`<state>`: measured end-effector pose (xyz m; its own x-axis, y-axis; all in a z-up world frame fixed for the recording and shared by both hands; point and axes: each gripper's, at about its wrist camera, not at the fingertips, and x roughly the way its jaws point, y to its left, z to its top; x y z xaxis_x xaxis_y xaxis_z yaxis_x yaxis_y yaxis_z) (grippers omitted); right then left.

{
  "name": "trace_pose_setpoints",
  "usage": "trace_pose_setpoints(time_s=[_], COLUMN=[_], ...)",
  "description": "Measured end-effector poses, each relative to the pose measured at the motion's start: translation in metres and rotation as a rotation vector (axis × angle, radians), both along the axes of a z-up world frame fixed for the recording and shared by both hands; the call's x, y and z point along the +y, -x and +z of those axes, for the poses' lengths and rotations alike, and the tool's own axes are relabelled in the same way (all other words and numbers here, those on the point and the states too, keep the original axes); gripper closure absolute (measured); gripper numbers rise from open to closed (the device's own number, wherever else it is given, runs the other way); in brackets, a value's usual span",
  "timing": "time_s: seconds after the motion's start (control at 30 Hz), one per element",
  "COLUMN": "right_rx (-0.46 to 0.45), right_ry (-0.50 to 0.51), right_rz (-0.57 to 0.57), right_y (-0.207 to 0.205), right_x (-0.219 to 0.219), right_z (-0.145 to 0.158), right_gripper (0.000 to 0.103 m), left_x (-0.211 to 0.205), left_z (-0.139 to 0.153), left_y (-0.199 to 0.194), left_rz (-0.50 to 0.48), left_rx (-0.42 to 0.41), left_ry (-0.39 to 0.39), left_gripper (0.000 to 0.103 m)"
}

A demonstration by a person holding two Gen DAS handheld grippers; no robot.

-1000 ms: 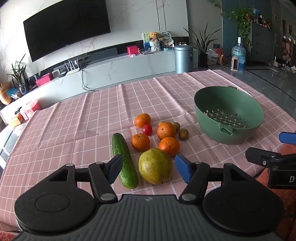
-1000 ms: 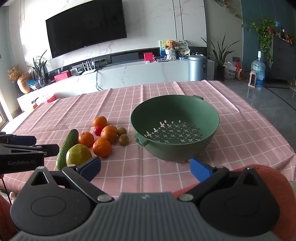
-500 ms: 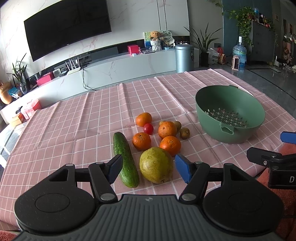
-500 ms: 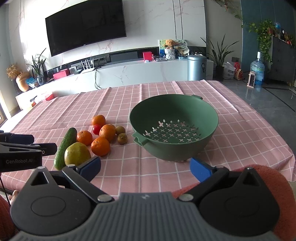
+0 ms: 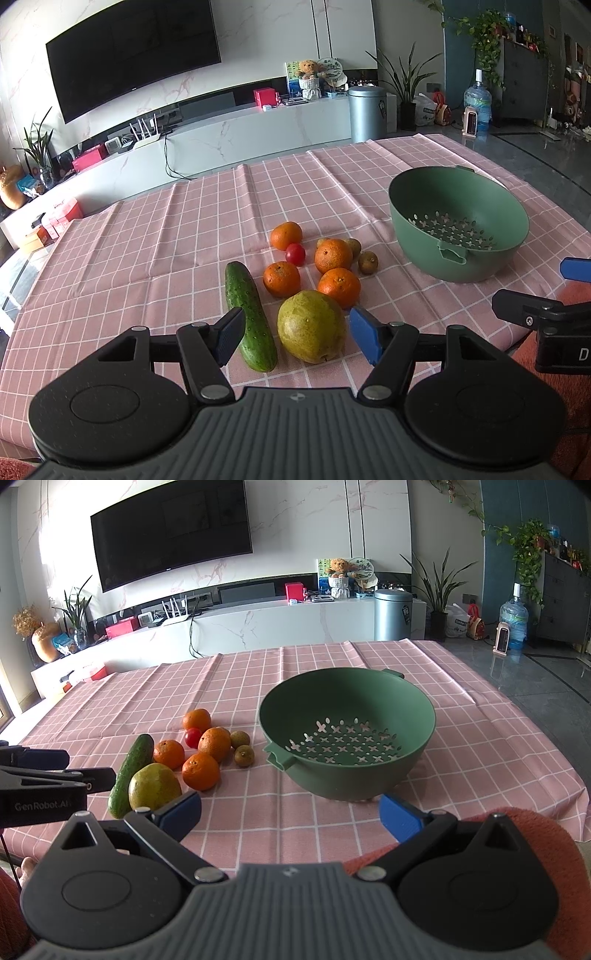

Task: Organize fruits

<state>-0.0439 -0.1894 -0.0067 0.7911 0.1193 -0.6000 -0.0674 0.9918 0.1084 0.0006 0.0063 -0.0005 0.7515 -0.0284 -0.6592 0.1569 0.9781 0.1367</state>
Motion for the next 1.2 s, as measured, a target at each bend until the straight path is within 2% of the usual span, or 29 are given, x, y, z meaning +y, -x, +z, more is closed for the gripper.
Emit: trace_pose_setpoints(time_s=[1.2], right_rx=[0.013], right_ry=[0.033], right_rz=[-0.004], right_y=[-0.0025], right_x=[0.0037], right_z=[-0.0016], right_gripper=[0.004], left_x=[-0.0007], left_z=[0.0002], left_y=[0.0008], left_rz=[0.003], left_rx=[0.004], left_ry=[0.008], left_gripper=[0.026])
